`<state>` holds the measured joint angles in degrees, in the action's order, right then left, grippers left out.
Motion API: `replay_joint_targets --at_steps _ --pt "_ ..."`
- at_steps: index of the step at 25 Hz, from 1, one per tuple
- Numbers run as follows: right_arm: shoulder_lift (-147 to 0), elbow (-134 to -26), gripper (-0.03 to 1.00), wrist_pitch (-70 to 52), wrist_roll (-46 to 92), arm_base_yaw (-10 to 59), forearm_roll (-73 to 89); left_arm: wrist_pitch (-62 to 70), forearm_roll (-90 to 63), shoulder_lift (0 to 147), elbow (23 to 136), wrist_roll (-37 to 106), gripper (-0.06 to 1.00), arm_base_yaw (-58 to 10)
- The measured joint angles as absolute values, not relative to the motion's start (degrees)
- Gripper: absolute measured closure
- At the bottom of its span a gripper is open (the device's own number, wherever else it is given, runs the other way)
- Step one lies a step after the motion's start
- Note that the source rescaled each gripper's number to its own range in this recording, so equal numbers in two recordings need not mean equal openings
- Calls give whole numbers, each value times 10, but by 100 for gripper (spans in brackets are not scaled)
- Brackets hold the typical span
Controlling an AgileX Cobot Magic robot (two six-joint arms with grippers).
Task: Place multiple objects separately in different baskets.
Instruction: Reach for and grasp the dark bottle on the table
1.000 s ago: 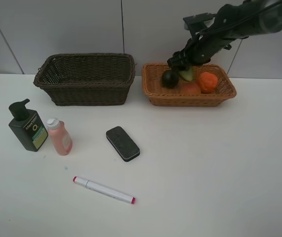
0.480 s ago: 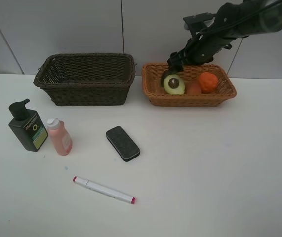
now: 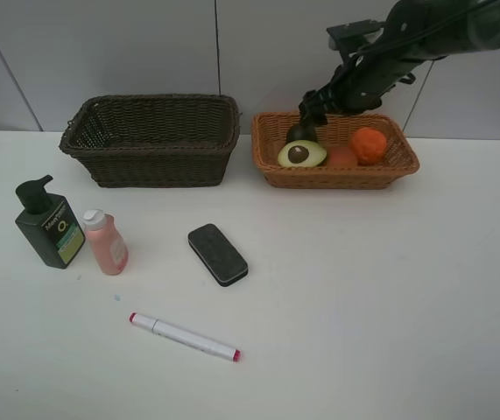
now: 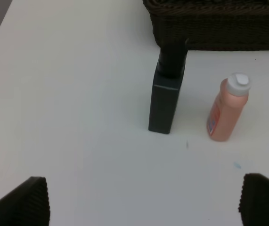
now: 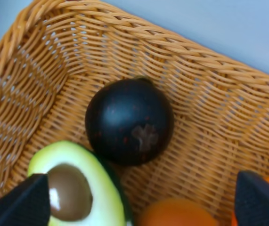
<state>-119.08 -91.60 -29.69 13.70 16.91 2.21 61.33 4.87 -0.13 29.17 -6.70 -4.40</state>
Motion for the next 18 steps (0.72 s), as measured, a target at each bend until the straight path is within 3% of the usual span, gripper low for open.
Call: replay_joint_targets --at_steps 7,18 --pt "-1106 -916 3 -390 137 169 21 613 49 -1 292 -67 -6 -44" --pt "-895 -916 3 -683 153 169 12 613 49 -1 292 -67 -6 -44"
